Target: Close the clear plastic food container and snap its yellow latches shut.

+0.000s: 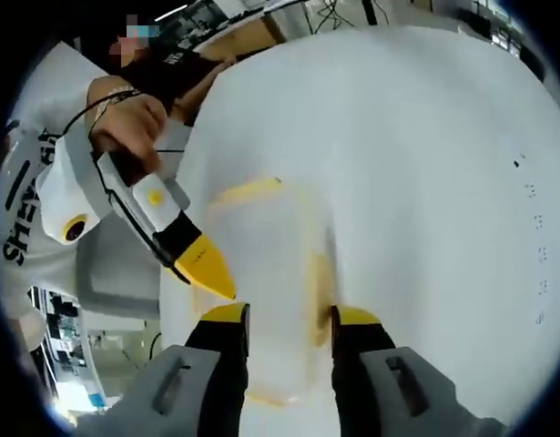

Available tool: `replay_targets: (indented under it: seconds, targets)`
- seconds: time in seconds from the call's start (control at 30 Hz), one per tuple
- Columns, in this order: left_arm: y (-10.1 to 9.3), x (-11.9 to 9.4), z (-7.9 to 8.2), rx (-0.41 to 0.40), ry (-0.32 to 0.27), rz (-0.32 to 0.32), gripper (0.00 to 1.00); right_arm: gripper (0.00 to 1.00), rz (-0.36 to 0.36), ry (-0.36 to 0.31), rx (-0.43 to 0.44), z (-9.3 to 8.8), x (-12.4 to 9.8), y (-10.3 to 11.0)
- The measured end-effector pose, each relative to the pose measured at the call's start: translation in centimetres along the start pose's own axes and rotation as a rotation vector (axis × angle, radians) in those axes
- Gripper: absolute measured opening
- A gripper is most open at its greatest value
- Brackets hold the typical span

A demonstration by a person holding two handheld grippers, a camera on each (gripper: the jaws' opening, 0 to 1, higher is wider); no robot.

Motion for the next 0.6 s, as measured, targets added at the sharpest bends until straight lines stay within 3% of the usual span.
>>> replay_targets:
  seconds: [0.13,0.37,0.4,0.6]
  targets:
    - [0.04,0.02,0.01,-0.003,-0.005,-0.007,0.27,0.29,-0.017,0.019,-0.041,0.08,0.06,0.29]
    - [-0.55,-0.13,0.07,-0.001,-0.019,-0.025,0.27,0.25,0.051,0.044,-0.033,0.28,0.45,0.32]
    - [-0.52,-0.18,0.04,0.010,-0.021,-0.015,0.27,0.25,0.043,0.047,-0.064,0.20,0.25,-0.03]
    - [-0.52,-0.26,0.06,0.005,-0.025,-0.019,0.27,0.26,0.040,0.085,-0.040,0.42,0.26,0.33]
Point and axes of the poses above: the point that each gripper's makers call its tool centre point, and the gripper's own axes: x roughly forward along the fingers, y roughly to its left, z roughly out of its top, the point moved 9 cm from there along -x, roughly backward along the fingers, and after that the axes turned 14 degrees about y, right-handed, at the moved point
